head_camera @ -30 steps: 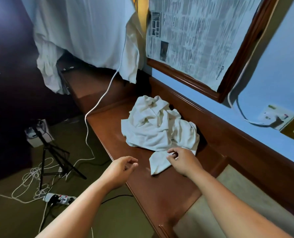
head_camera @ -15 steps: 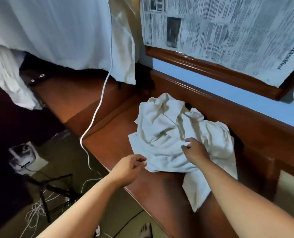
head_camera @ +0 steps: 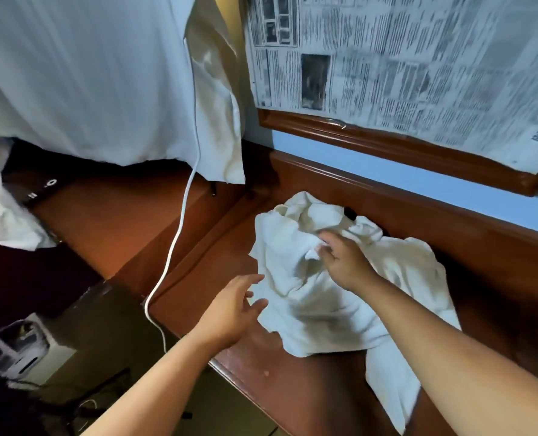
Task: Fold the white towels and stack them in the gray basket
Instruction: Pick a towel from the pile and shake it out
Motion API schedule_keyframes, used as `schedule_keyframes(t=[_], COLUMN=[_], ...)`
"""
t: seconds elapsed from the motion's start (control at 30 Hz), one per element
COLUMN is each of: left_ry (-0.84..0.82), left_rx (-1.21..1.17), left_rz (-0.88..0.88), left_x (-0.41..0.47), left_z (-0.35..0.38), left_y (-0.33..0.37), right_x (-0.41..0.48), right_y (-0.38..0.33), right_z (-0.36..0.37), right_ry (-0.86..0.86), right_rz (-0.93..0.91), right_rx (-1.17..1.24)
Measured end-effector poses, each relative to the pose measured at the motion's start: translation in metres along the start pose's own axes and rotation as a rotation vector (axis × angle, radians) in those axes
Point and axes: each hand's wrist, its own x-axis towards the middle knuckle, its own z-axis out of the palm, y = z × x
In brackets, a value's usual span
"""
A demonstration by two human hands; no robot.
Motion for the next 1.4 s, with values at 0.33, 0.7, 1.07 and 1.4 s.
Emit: schedule_keyframes(t=[0.33,0.7,1.07,1.4], left_ry=[-0.011,0.33,1.066,1.064], left_rx=[0.252,-0.14,0.14,0.146], left_rz=[0.547,0.61,1.039,1.242], left_x=[0.019,0.036,-0.067,-0.219], left_z=[0.028,-0.065,-0.251,-0.219], left_y=[0.081,0.241,0.566,0.719], right_x=[-0.105,-0.135,-0.198,-0.372], right_y=[-0.074,-0.102,-0.263,-0.282], right_z=[-0.112,-0.283,-0.563,-0.688], right_ry=[-0.101,0.179,1.078,1.075], right_rz=[-0.263,-0.164,-0.449,-0.392], right_rx=[0.08,-0.487,-1.003,-0.776])
